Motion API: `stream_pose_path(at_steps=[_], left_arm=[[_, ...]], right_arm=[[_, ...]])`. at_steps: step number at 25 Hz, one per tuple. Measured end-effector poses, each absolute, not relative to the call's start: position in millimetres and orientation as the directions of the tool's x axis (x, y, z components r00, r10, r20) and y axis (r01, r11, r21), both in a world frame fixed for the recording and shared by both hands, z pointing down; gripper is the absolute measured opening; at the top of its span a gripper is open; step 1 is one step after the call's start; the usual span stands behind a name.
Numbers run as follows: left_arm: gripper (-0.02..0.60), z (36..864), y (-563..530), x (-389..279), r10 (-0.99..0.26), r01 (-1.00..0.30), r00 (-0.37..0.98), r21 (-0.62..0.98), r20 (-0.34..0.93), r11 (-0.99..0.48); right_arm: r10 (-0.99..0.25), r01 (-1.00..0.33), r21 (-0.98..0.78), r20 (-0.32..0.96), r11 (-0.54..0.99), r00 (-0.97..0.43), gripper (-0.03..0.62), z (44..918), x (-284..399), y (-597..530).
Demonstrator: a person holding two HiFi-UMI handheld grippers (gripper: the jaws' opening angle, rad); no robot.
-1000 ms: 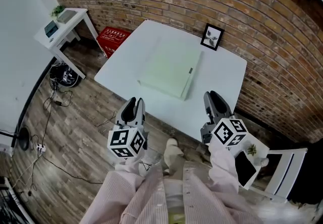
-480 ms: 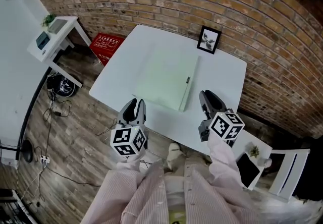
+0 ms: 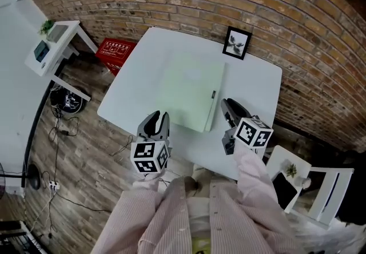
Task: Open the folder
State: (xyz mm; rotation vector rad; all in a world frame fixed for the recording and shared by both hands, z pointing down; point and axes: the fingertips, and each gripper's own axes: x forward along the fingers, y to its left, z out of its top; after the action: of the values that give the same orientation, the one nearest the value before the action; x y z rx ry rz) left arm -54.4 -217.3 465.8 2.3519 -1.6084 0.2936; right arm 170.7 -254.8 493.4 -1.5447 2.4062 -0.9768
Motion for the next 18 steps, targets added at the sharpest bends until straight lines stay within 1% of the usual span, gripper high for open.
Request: stream_pose_path(at_steps=[4,11,18], left_arm=[[0.097,475.5,-220.9,-46.3,-0.849,-0.916,0.39,0.059,0.357,-0.396],[0.133,486.7,-225.2,-34.8,-0.794,-0.863,0.441,-0.045,0.417,-0.503],[0.175,498.7,-220.5,-12.7,-0.705,-0.741,0.522,-0.153,0.48,-0.653]], right_arm=[[-0.836,-0.754,-0.611,0.265,0.241,-0.481,0.08,515.5,165.7,-267.2],[-0.818,-0.742,-0.647,0.323,0.176,-0.476,0.08,544.7,161.5,-284.9],[-0.813,-0.711,-0.695,0.348,0.111,-0.467,0.08,561.1,159.8,-288.1]])
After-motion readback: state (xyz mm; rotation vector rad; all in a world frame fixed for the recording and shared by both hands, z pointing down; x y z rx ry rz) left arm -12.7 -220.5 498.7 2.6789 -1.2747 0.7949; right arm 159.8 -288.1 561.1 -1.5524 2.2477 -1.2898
